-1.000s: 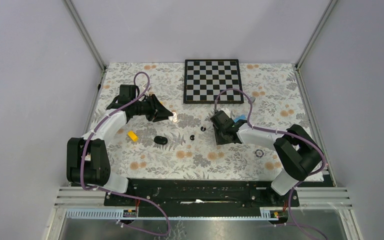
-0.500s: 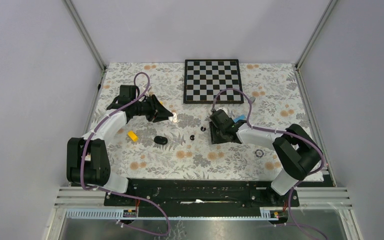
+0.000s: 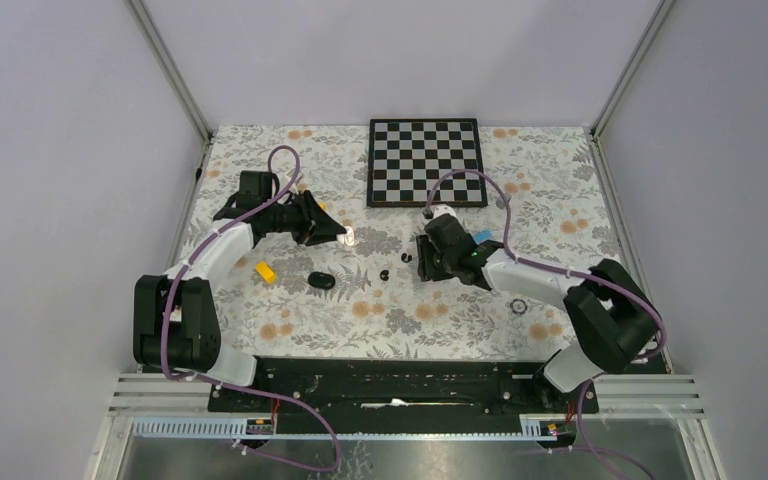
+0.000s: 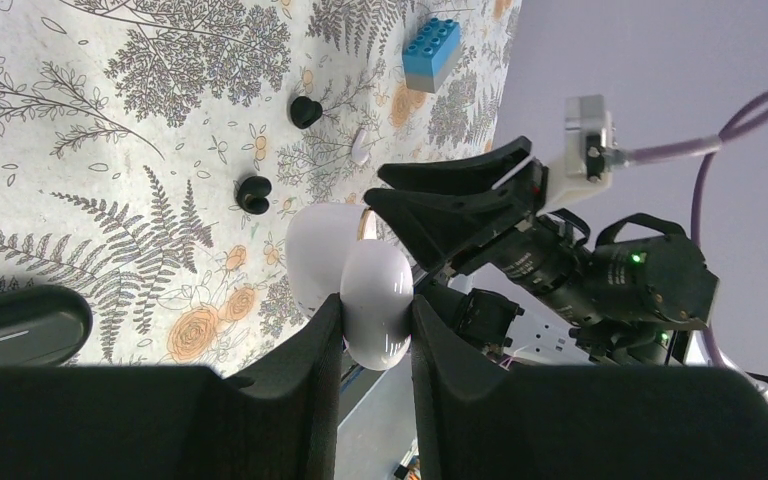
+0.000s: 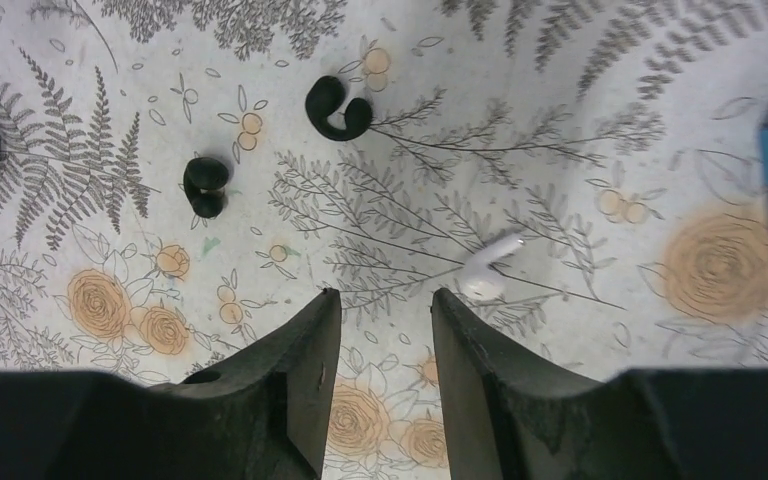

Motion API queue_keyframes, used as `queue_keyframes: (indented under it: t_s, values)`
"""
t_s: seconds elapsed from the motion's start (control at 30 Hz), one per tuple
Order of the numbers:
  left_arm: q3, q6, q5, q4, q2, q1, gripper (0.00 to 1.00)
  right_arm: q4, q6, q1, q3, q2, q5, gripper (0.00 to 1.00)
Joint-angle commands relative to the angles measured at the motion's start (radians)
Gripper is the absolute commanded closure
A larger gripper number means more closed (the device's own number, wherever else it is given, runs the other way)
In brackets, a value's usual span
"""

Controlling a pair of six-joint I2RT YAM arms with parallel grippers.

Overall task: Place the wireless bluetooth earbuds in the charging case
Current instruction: Pick up the earbud from the center of the board.

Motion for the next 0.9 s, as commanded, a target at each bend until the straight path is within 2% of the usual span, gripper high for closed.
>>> queue_keyframes:
  t_s: [0.0, 0.17, 0.27, 0.87]
  values:
    - [-0.001, 0.013, 0.015, 0.046, -0.025, -0.003, 1.00, -0.023, -0.010, -0.016, -0.062, -0.098, 0.095, 0.52]
    - [0.001, 0.012, 0.017, 0.047, -0.025, -0.002, 1.00, -0.024, -0.003, -0.058, -0.112, -0.104, 0.081, 0.43]
    - [-0.002, 0.010, 0.016, 0.046, -0.029, -0.002, 1.00, -0.023, -0.009, -0.062, -0.099, -0.080, 0.060, 0.42]
    - [-0.005, 0.003, 0.013, 0.047, -0.047, -0.003, 1.00, 0.064, -0.002, -0.058, 0.044, 0.096, -0.171, 0.44]
